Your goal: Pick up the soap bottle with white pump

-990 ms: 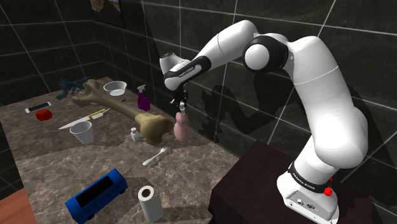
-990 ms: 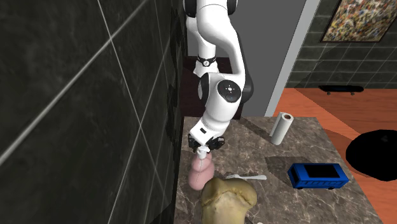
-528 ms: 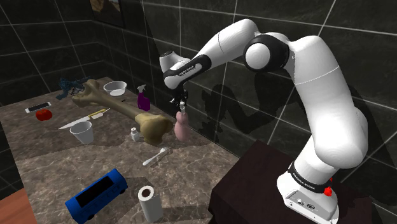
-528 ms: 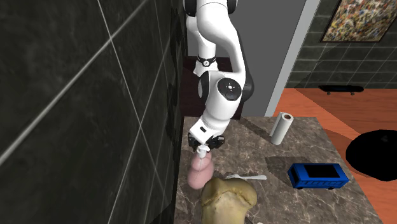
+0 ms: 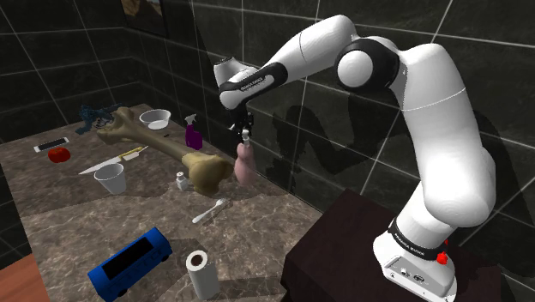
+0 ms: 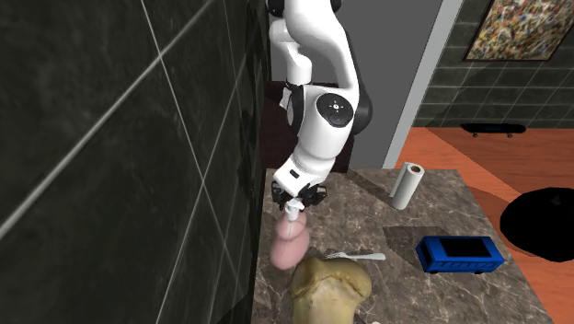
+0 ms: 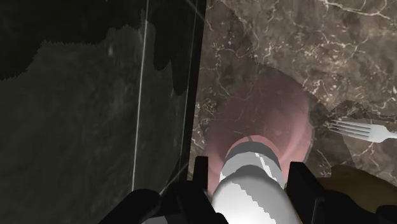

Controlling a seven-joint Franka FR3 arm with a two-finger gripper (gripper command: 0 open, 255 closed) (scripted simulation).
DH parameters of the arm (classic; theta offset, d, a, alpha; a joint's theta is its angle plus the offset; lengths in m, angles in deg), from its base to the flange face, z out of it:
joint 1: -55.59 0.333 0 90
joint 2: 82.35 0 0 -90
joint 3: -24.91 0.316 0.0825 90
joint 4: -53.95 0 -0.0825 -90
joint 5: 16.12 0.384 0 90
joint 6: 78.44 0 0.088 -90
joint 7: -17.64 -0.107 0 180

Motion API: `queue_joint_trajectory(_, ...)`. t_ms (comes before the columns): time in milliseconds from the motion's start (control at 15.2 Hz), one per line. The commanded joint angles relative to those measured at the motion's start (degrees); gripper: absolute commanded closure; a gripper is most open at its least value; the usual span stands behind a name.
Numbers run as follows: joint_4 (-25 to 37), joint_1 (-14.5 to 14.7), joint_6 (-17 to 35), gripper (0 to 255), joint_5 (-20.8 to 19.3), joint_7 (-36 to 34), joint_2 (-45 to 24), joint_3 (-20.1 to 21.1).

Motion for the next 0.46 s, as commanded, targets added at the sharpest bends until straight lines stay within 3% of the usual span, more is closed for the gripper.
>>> queue_joint_trajectory(0,0.58,-0.03,-1.12,255,0.15,0.32,0.63,0.06)
queue_joint_trajectory(396,1.43,-0.05,-3.38,255,0.45,0.86,2.10,0.21)
